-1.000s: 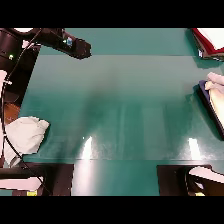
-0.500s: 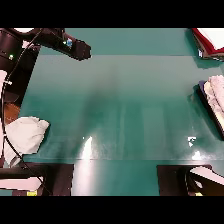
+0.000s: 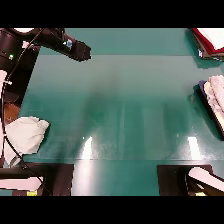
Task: Fold the shirts.
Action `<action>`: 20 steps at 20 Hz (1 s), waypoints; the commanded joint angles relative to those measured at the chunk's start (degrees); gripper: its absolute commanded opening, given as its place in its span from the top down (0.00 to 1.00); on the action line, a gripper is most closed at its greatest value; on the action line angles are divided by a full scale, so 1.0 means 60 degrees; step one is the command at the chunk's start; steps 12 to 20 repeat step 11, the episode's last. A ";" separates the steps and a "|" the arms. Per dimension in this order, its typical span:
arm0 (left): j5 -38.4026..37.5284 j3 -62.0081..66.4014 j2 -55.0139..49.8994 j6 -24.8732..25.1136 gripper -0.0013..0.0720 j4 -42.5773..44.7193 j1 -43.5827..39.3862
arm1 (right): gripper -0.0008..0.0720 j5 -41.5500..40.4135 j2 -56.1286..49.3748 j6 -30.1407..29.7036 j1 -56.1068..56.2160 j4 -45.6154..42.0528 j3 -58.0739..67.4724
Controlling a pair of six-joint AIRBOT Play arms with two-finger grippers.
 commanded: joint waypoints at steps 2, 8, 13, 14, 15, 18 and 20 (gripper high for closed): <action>0.0219 0.0004 0.0000 0.0000 0.94 -0.0011 -0.0004 | 0.80 -0.0397 0.0007 -0.0324 0.2747 0.0273 0.0000; 0.0219 0.0004 0.0000 0.0000 0.94 -0.0011 -0.0004 | 0.97 -0.0769 0.0007 -0.0678 0.4528 0.0266 0.0000; 0.0222 0.0004 0.0000 0.0000 0.94 -0.0011 -0.0004 | 0.97 -0.0754 0.0007 -0.0674 0.4597 0.0273 0.0000; 0.0222 0.0004 0.0000 0.0000 0.94 -0.0011 -0.0004 | 0.97 -0.0754 0.0007 -0.0674 0.4597 0.0273 0.0000; 0.0222 0.0004 0.0000 0.0000 0.94 -0.0011 -0.0004 | 0.97 -0.0754 0.0007 -0.0674 0.4597 0.0273 0.0000; 0.0222 0.0004 0.0000 0.0000 0.94 -0.0011 -0.0004 | 0.97 -0.0754 0.0007 -0.0674 0.4597 0.0273 0.0000; 0.0222 0.0004 0.0000 0.0000 0.94 -0.0011 -0.0004 | 0.97 -0.0754 0.0007 -0.0674 0.4597 0.0273 0.0000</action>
